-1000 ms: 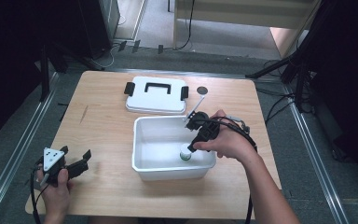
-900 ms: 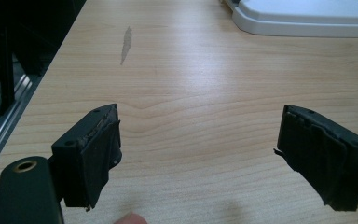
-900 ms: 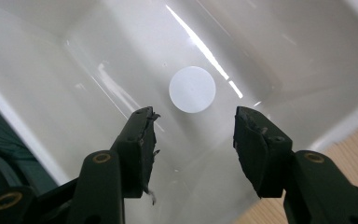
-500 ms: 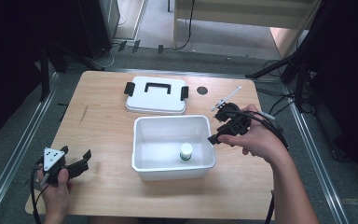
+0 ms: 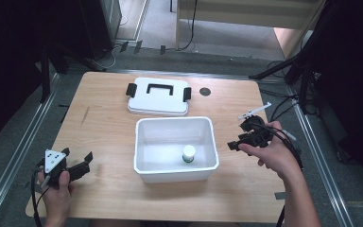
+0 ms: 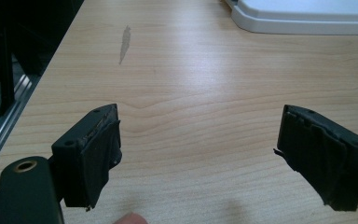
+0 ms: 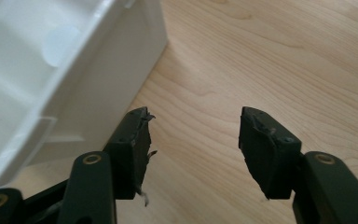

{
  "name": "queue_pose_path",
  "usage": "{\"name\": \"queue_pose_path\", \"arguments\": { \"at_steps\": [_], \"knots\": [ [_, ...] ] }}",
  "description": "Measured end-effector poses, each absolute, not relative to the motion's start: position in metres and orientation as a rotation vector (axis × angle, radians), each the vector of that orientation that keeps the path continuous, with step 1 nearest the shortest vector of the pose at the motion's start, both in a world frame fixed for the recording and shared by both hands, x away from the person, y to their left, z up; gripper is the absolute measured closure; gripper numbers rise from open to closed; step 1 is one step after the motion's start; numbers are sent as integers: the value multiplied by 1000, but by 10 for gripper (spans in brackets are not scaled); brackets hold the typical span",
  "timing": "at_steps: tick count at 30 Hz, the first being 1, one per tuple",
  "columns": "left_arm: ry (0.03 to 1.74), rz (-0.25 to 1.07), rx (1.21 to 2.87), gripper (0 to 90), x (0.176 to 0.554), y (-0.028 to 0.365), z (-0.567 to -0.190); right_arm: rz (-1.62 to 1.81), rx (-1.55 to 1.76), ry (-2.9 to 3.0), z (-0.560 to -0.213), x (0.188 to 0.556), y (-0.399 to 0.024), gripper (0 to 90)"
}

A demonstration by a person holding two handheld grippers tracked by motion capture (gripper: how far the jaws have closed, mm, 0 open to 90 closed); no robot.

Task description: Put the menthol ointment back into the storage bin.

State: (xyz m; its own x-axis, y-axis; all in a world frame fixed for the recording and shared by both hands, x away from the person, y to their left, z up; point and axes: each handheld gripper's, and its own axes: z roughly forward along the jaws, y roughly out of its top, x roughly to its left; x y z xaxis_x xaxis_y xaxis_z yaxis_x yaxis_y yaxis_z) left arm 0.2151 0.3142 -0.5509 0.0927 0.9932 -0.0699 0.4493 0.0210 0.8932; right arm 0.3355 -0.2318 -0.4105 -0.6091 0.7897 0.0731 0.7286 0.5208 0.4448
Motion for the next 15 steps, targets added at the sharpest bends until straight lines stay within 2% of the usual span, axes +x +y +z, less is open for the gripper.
{"name": "queue_pose_path", "arguments": {
  "at_steps": [9, 10, 14, 15],
  "knots": [
    [1474, 837, 1555, 141, 216, 314, -551, 871, 1387, 2368, -453, 327, -258, 309],
    [1474, 836, 1556, 141, 216, 314, -551, 909, 1377, 2307, -463, 322, -264, 241],
    [1476, 838, 1559, 141, 216, 313, -551, 969, 1403, 2189, -481, 310, -275, 133],
    [1476, 838, 1559, 141, 216, 313, -551, 969, 1403, 2189, -481, 310, -275, 133]
  ]
}}
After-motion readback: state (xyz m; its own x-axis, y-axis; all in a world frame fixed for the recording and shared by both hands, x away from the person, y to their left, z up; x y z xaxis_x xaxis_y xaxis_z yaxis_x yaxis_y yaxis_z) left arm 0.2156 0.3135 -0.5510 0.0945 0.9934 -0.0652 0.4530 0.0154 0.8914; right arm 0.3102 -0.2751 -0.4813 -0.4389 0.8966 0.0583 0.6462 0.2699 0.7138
